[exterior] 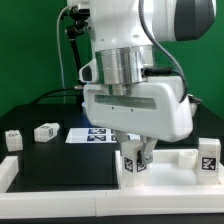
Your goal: Assemble square table
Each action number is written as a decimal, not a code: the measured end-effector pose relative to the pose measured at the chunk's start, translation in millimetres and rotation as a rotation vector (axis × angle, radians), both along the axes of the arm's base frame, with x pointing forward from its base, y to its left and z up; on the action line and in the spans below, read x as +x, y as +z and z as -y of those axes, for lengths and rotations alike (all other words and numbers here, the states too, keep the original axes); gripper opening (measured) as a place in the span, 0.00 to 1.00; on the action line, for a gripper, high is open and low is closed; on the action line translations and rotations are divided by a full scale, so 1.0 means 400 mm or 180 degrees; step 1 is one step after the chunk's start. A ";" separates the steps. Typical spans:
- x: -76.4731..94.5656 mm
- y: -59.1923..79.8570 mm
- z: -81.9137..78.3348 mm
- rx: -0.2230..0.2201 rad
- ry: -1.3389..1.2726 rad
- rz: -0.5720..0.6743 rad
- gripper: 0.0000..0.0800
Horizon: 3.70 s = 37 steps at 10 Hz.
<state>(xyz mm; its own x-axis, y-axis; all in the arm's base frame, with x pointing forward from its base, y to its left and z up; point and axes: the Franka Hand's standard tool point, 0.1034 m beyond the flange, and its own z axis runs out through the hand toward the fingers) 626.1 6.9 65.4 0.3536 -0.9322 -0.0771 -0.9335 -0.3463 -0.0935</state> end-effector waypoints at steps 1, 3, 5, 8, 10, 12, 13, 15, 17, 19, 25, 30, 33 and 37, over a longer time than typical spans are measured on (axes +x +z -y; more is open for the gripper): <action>0.002 0.000 -0.003 0.0089 -0.0533 -0.0096 0.37; 0.007 0.002 -0.001 0.0307 -0.1544 -0.0254 0.37; 0.007 0.003 0.002 0.0369 -0.1964 -0.0306 0.37; 0.005 0.001 0.000 0.0334 -0.2004 -0.0320 0.37; 0.005 0.001 -0.001 0.0334 -0.2003 -0.0320 0.74; 0.000 0.017 -0.011 0.0354 -0.2007 -0.0313 0.79; -0.018 0.061 -0.047 0.0401 -0.1982 -0.0303 0.81; -0.063 0.112 -0.101 0.0454 -0.1889 -0.0329 0.81; -0.077 0.108 -0.116 0.0448 -0.1863 -0.0373 0.81; -0.078 0.107 -0.116 0.0446 -0.1862 -0.0376 0.81; -0.225 0.050 -0.141 0.0344 -0.1721 -0.0536 0.81; -0.293 -0.052 -0.128 0.0151 -0.1728 -0.0389 0.81; -0.285 -0.095 -0.148 0.0083 -0.1741 0.0131 0.81; -0.292 -0.116 -0.143 0.0069 -0.1613 0.0068 0.81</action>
Offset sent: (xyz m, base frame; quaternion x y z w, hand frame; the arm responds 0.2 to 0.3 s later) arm 0.0208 -0.0137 0.0105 0.0732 -0.0289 0.3064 0.9486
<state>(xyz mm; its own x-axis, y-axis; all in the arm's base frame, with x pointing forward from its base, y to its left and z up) 509.1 64.2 18.9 -0.1412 -0.9853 -0.0960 -0.9815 0.1520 -0.1165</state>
